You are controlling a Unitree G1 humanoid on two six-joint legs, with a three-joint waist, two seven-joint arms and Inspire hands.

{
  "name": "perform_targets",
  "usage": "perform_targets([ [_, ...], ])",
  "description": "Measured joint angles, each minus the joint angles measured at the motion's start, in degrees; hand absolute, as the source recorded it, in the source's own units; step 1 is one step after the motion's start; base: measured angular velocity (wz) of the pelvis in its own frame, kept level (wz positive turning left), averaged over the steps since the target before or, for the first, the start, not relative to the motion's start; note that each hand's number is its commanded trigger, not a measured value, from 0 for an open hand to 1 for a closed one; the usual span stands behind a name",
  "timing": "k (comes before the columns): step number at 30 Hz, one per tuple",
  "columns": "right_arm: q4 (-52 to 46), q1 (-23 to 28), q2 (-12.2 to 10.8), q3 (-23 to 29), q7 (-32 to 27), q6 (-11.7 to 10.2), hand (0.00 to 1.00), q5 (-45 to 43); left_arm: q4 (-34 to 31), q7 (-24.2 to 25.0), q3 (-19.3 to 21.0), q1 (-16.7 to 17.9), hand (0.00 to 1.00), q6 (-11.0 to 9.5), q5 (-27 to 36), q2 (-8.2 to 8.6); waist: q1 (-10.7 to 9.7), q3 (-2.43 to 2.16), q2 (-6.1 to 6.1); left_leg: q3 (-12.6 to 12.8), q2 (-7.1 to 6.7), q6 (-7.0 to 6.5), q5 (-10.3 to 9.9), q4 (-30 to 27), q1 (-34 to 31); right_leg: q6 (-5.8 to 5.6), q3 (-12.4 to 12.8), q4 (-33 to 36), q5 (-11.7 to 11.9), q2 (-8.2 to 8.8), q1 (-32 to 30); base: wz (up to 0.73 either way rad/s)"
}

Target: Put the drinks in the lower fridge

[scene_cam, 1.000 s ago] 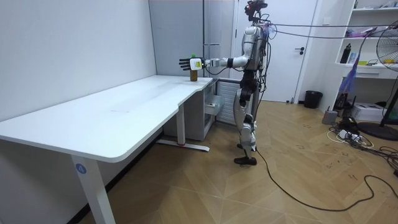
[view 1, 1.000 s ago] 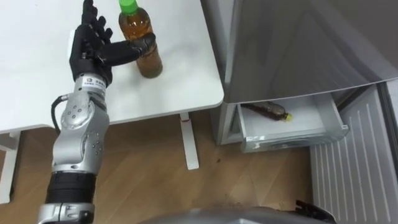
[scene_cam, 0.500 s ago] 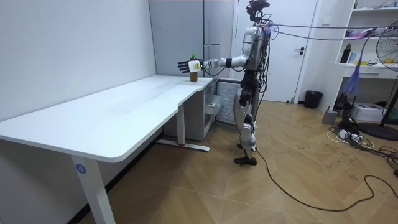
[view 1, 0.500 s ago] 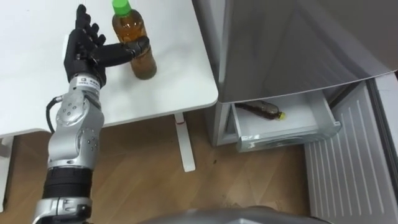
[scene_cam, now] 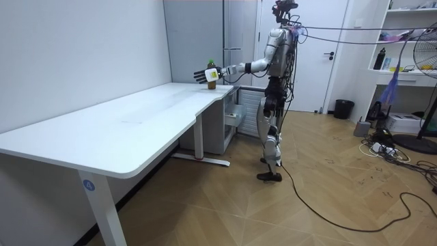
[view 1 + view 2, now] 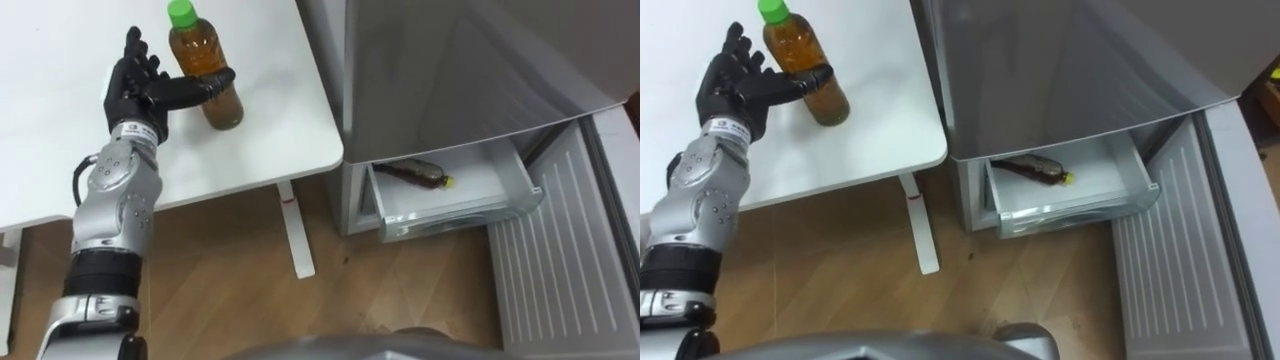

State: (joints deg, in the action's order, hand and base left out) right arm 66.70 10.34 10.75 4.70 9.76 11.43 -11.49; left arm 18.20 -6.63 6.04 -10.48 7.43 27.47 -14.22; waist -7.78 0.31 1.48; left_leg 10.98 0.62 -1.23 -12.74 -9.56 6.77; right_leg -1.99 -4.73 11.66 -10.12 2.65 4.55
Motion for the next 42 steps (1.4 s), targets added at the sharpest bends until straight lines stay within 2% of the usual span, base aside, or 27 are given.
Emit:
perform_targets([
  [6, 0.0, 0.1, 0.0, 0.0, 0.4, 0.8, 0.0, -0.1, 0.0, 0.1, 0.0, -1.6, 0.0, 2.2, 0.0, -0.55, -0.1, 0.0, 0.15, 0.0, -0.03, -0.01, 0.0, -0.1, -0.1, 0.0, 0.2, 0.0, 0.0, 0.02, -0.5, -0.02],
  [10, -0.4, 0.2, 0.1, 0.0, 0.4, 0.9, 0.0, -0.1, 1.2, 1.2, -0.1, -4.1, 0.0, 2.6, 0.0, -0.73, 0.0, 0.11, 0.59, 0.4, -0.01, -0.01, 0.0, -0.1, -0.1, 0.0, 0.2, 0.0, 0.0, 0.01, -0.6, -0.01],
  [13, -0.4, 0.2, 0.1, -0.1, 0.3, 0.9, 0.0, -0.1, 1.3, 1.5, -0.1, -5.2, 0.0, 2.7, 0.0, -0.73, 0.0, 0.0, 0.96, 0.7, 0.02, -0.01, 0.0, -0.1, -0.1, 0.0, 0.3, 0.0, 0.0, -0.02, -0.7, -0.05],
  [29, -0.5, 0.1, 0.2, -0.1, -0.4, 1.1, 0.0, -0.1, 1.3, 3.5, -0.2, -5.6, 0.0, 3.7, 0.0, -0.74, -0.1, 0.08, 1.24, 1.3, 0.17, 0.01, 0.0, 0.0, 0.0, 0.06, 0.8, 0.1, 0.0, -0.22, -0.8, -0.02],
  [30, -0.5, 0.1, 0.2, -0.1, -0.4, 1.1, 0.0, -0.1, 1.3, 3.6, -0.2, -5.6, 0.04, 3.8, 0.0, -0.74, -0.1, 0.08, 1.24, 1.3, 0.17, 0.01, 0.0, 0.0, 0.0, 0.06, 0.8, 0.1, 0.0, -0.22, -0.8, 0.0],
  [31, -0.5, 0.0, 0.2, -0.1, -0.4, 1.1, 0.0, -0.1, 1.3, 3.6, -0.2, -5.6, 0.53, 3.8, 0.0, -0.74, -0.1, 0.08, 1.23, 1.3, 0.16, 0.01, 0.0, 0.0, 0.0, 0.06, 0.8, 0.1, 0.0, -0.22, -0.8, 0.0],
  [32, -0.5, 0.0, 0.2, -0.1, -0.4, 1.1, 0.0, -0.1, 1.3, 3.7, -0.3, -5.6, 0.74, 3.8, 0.0, -0.74, -0.1, 0.08, 1.23, 1.3, 0.16, 0.01, 0.0, 0.0, 0.0, 0.06, 0.9, 0.1, 0.0, -0.22, -0.8, 0.0],
  [33, -0.5, 0.0, 0.2, -0.1, -0.4, 1.1, 0.0, -0.1, 1.3, 3.8, -0.3, -5.6, 1.0, 3.9, 0.0, -0.74, -0.1, 0.08, 1.23, 1.3, 0.16, 0.01, 0.0, 0.0, -0.1, 0.06, 0.9, 0.1, 0.0, -0.22, -0.8, 0.0],
  [42, -1.6, 0.2, 0.2, -0.5, -0.4, 1.2, 0.0, -0.1, 1.3, 5.2, -0.6, -5.6, 1.0, 4.0, 0.0, -0.8, -0.1, 0.08, 1.21, 1.8, 0.16, 0.01, 0.0, 0.1, -0.2, 0.06, 1.4, 0.2, 0.0, -0.26, -1.4, -0.02],
])
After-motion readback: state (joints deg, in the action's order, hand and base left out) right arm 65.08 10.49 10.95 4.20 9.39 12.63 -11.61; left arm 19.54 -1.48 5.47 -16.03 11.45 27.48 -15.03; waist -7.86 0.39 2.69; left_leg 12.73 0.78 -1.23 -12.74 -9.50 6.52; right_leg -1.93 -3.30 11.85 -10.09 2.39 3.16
